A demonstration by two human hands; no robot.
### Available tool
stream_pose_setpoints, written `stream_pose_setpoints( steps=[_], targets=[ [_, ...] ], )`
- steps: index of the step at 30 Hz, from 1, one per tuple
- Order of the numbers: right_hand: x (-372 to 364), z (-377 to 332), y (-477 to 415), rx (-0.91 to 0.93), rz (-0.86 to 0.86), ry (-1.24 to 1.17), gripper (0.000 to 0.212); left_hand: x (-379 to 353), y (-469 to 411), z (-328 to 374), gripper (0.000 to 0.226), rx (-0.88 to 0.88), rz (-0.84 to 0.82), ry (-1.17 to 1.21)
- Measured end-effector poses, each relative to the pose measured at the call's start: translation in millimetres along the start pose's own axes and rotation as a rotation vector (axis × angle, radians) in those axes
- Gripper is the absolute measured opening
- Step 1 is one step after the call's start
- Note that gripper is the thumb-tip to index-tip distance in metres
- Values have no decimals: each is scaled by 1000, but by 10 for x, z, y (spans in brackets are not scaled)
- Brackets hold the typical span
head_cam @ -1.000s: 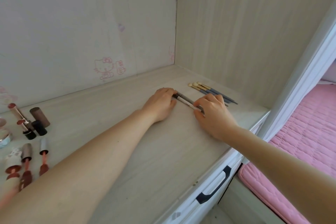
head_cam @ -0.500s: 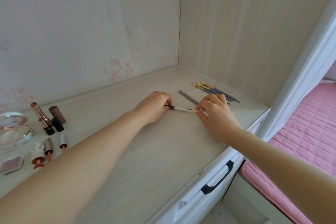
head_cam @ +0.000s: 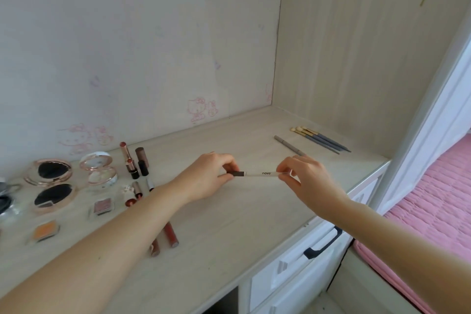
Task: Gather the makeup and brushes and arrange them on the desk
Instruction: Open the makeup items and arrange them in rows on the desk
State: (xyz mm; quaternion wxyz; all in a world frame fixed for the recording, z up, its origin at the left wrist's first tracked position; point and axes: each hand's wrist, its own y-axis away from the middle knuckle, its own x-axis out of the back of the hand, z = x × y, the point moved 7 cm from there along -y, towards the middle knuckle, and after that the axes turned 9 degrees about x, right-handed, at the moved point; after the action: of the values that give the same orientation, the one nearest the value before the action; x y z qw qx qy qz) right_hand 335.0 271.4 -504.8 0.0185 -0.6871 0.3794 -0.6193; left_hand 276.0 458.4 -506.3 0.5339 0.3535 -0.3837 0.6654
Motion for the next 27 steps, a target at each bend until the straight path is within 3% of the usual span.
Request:
stream_pose_setpoints(
  steps=[10,15,27],
  targets=[
    [-97,-856,104,93,55,-167,15,580,986,-285,20,71,134,117],
    [-190,-1254,95,61,78,-243,13,791,1429,-637,23,228,200,419],
    [-660,-2284,-63,177,-42,-347,10,1105,2367,-1181,17,363,391,1002]
  ],
)
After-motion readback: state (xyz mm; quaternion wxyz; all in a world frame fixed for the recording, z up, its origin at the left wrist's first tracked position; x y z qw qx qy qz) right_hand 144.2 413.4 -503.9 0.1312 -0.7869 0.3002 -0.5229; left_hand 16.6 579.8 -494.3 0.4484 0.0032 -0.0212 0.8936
